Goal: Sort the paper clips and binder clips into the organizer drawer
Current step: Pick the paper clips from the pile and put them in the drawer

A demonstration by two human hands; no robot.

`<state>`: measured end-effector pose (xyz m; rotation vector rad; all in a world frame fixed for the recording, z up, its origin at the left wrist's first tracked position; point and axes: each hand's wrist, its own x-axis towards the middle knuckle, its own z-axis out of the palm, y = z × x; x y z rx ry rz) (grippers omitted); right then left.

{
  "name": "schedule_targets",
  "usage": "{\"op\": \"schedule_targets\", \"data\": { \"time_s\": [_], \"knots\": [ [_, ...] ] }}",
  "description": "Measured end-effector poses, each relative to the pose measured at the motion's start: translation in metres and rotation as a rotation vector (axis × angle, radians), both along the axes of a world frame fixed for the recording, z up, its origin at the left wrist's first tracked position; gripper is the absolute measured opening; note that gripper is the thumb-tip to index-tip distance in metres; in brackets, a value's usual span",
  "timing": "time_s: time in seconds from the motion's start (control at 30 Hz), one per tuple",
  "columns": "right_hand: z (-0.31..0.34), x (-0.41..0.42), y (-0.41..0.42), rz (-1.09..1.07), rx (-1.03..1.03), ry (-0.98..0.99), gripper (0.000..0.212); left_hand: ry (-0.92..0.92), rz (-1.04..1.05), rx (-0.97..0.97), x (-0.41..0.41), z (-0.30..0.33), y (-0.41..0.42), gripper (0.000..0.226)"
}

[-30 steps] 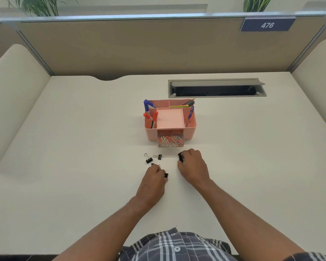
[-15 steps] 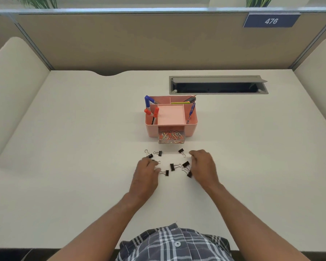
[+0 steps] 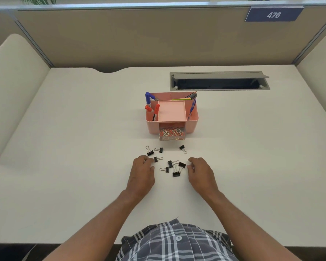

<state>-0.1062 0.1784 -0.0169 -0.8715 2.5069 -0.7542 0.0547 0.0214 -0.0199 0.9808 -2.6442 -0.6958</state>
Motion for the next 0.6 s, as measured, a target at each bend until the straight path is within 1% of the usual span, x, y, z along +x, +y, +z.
{"op": "schedule_targets", "data": {
  "time_s": [0.1, 0.27, 0.37, 0.4, 0.47, 0.5, 0.6],
  "knots": [
    [0.005, -0.009, -0.009, 0.013, 0.013, 0.033, 0.039, 0.012, -0.01, -0.006, -0.001, 0.002, 0.002, 0.036],
    [0.005, -0.015, -0.027, 0.151, 0.155, 0.103, 0.05, 0.027, -0.014, 0.021, -0.004, 0.003, 0.003, 0.029],
    [0.0, -0.013, -0.028, 0.211, 0.127, 0.102, 0.049, 0.064, 0.005, 0.003, -0.007, 0.008, -0.001, 0.029],
    [0.0, -0.014, -0.028, 0.182, 0.075, 0.079, 0.046, 0.086, 0.025, 0.004, -0.009, 0.011, -0.004, 0.03],
    [0.002, -0.021, -0.031, 0.037, -0.067, -0.006, 0.042, 0.131, 0.073, 0.033, -0.016, 0.018, -0.012, 0.039],
    [0.004, -0.025, -0.034, -0.041, -0.136, -0.057, 0.047, 0.136, 0.095, 0.062, -0.021, 0.022, -0.017, 0.047],
    [0.016, -0.042, -0.047, -0.167, -0.246, -0.194, 0.083, 0.114, 0.132, 0.192, -0.042, 0.033, -0.036, 0.079]
  ]
}}
